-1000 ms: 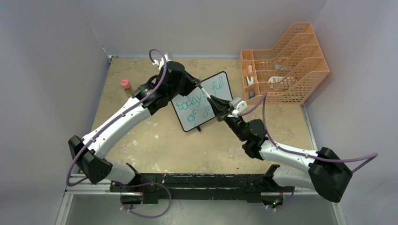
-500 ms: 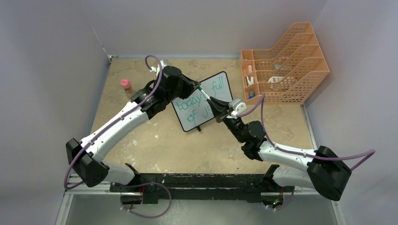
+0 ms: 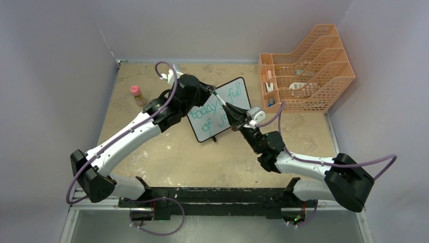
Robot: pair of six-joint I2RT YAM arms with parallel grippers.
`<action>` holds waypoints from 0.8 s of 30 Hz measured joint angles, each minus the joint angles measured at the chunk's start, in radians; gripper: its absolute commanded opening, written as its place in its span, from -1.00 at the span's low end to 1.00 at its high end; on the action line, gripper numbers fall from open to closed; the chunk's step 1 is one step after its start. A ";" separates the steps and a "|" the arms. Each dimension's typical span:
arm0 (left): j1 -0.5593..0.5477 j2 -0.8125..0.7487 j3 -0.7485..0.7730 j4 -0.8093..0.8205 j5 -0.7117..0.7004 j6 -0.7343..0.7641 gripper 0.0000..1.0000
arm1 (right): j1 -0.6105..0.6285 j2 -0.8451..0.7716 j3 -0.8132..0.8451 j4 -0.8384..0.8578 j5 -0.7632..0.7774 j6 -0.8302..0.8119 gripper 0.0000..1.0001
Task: Write a sentence on the whiteboard
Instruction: Close the whiteboard marker at the center of the board.
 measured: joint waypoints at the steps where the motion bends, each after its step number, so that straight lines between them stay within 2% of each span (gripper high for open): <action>1: -0.003 0.000 0.000 0.003 -0.007 0.000 -1.00 | 0.000 0.004 0.002 0.006 0.002 0.000 -1.00; 17: -0.037 -0.047 -0.060 0.080 -0.080 -0.029 -1.00 | 0.014 0.027 0.024 0.038 0.042 0.030 -1.00; 21: -0.052 -0.082 -0.090 0.087 -0.104 -0.046 -1.00 | 0.017 -0.010 0.024 -0.009 0.020 0.054 -1.00; 24: -0.062 -0.103 -0.106 0.089 -0.121 -0.060 -1.00 | 0.017 -0.043 0.024 -0.056 0.001 0.074 -0.89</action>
